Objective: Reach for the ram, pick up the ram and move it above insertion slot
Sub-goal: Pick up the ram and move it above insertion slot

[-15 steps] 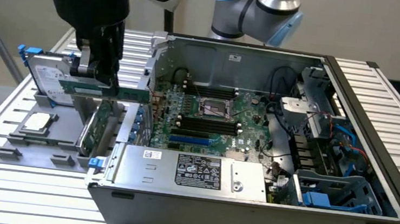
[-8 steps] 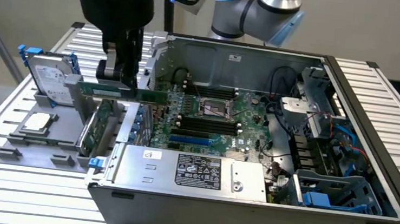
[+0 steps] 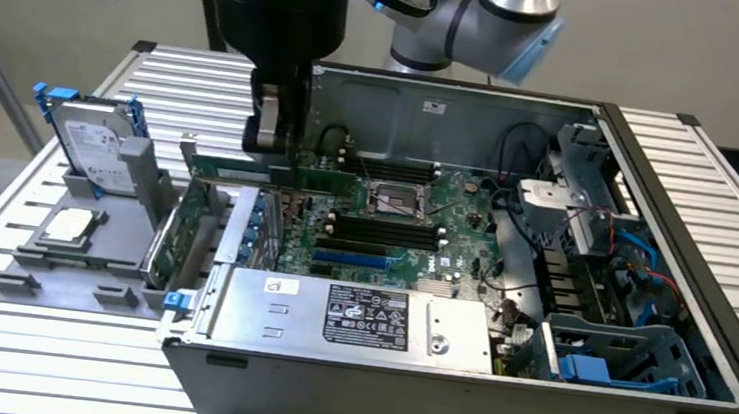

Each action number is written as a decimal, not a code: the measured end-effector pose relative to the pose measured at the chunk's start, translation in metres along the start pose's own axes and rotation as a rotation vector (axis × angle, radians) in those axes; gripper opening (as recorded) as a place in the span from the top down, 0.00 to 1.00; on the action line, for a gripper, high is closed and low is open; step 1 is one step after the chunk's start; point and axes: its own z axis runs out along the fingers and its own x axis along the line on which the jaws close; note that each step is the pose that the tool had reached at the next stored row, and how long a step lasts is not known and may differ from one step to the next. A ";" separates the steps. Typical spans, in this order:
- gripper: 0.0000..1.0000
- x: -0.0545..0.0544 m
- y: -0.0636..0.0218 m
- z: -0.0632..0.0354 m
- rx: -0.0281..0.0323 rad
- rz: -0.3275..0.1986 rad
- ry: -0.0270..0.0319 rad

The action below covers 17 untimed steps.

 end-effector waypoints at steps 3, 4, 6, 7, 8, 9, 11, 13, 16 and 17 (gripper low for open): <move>0.86 -0.005 -0.0104 0.0002 0.0000 0.000 0.0000; 0.86 -0.008 -0.0133 0.0003 0.0000 0.000 0.0001; 0.86 -0.014 -0.0182 0.0010 0.0000 0.000 0.0000; 0.86 -0.017 -0.0205 0.0013 0.0000 0.000 0.0000; 0.86 -0.020 -0.0229 0.0016 0.0000 0.000 0.0001; 0.86 -0.023 -0.0253 0.0019 0.0000 0.000 0.0000; 0.86 -0.029 -0.0303 0.0025 0.0000 0.000 0.0001; 0.86 -0.035 -0.0354 0.0032 0.0000 0.000 0.0000; 0.86 -0.042 -0.0448 0.0042 0.0000 0.000 0.0000; 0.86 -0.044 -0.0485 0.0045 0.0000 0.000 0.0000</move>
